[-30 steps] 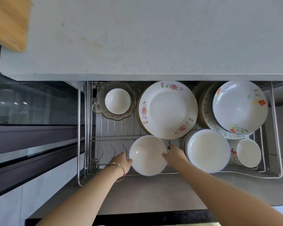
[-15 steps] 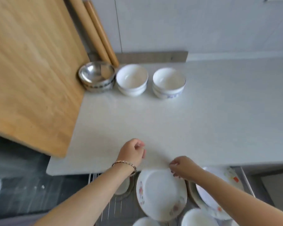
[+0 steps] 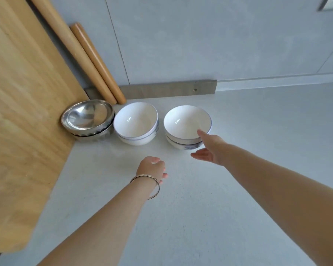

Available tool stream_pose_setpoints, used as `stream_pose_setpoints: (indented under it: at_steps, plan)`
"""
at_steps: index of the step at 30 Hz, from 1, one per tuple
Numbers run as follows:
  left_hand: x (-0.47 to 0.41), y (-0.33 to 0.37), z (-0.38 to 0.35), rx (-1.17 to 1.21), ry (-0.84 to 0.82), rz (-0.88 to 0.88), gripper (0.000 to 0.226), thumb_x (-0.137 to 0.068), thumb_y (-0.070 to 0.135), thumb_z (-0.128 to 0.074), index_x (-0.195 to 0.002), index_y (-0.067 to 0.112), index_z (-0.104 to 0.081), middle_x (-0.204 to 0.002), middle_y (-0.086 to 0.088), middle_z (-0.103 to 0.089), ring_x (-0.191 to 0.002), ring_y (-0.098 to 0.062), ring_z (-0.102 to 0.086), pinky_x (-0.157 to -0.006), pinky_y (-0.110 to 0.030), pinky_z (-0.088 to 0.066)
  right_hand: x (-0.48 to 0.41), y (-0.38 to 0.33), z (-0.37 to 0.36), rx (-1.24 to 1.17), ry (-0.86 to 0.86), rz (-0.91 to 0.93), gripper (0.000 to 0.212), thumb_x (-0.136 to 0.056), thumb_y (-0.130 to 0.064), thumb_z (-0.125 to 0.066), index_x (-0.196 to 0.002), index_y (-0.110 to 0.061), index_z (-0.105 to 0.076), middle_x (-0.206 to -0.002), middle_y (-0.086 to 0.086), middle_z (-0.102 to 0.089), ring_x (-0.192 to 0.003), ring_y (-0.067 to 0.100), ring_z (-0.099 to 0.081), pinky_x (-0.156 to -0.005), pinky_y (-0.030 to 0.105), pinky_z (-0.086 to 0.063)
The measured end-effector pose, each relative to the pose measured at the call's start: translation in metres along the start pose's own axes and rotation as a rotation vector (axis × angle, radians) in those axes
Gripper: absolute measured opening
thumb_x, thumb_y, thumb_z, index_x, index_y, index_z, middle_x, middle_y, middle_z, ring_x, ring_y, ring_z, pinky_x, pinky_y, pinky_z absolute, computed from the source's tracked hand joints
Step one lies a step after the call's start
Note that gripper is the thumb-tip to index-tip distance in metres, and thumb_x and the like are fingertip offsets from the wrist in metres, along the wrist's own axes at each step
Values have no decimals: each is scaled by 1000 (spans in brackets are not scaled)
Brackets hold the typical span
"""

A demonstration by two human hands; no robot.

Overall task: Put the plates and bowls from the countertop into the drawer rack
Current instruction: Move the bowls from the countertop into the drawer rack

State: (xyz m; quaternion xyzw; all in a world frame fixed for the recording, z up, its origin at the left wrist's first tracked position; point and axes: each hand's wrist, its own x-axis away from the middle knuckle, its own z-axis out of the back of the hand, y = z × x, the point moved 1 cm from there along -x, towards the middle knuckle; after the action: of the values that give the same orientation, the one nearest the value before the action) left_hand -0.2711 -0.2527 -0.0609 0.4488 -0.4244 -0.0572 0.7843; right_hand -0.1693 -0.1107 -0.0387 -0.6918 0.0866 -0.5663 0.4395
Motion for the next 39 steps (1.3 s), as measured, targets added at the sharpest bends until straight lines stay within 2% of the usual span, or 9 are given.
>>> stream_pose_setpoints:
  at_steps: [8,11,15,19,23,26,30,34,39]
  plan:
    - [12,-32,8,-115,83,-33,32,-92,9,-44,-123,7,-50,-97,-11,-63,-59,-14,-58,-61,-28,-46,1,19,2,-59,39,105,23,-90,-9,-42,-112,-8,-43,-83,10,-56,-73,35,-67,-84,39,-57]
    - [37,-27,14,7,8,-78,30,-96,24,-46,-122,10,-47,-81,-3,-54,-61,-17,-57,-60,-30,-48,29,43,15,40,25,112,31,-86,-7,-41,-115,-3,-50,-95,15,-63,-76,39,-68,-78,39,-60]
    - [87,-28,30,14,-140,-72,39,-92,46,-44,-123,22,-42,-105,-4,-52,-71,-22,-63,-60,-39,-58,91,94,25,137,-42,110,28,-86,-3,-41,-111,-6,-52,-85,12,-64,-66,32,-68,-66,34,-62]
    - [138,-65,58,-272,-229,-96,3,-91,27,-54,-90,25,-53,-83,0,-62,-54,-19,-64,-54,-34,-59,158,147,23,260,-114,115,26,-87,1,-42,-99,-16,-58,-82,9,-66,-71,32,-70,-68,43,-61]
    - [173,-135,87,-356,-247,-86,22,-88,6,-45,-100,24,-52,-90,2,-62,-73,-17,-67,-59,-31,-61,206,203,10,329,-191,117,33,-80,-1,-48,-87,-32,-59,-88,9,-69,-80,30,-72,-68,46,-60]
    - [186,-197,102,-442,-256,2,34,-89,5,-42,-113,28,-48,-89,7,-61,-77,-9,-62,-53,-19,-56,220,257,-4,413,-209,41,41,-84,2,-45,-90,-36,-57,-78,2,-69,-70,19,-72,-63,37,-61]
    - [179,-276,107,-490,-256,228,38,-90,3,-40,-126,11,-51,-102,-7,-61,-90,-25,-63,-65,-32,-62,204,337,-25,597,-183,-116,47,-82,-5,-46,-123,-28,-54,-91,2,-65,-90,25,-64,-87,40,-54]
    - [159,-329,94,-559,-249,423,43,-90,-1,-38,-131,7,-45,-129,-15,-54,-108,-35,-60,-73,-39,-61,180,398,-41,628,-199,-279,52,-83,-5,-43,-132,-20,-46,-106,1,-60,-106,27,-59,-90,41,-53]
    - [143,-377,80,-729,-244,417,44,-88,0,-43,-129,13,-50,-125,-9,-61,-112,-28,-59,-93,-35,-53,169,437,-43,660,-168,-424,52,-86,-5,-42,-138,-12,-37,-106,6,-53,-94,24,-55,-48,18,-52]
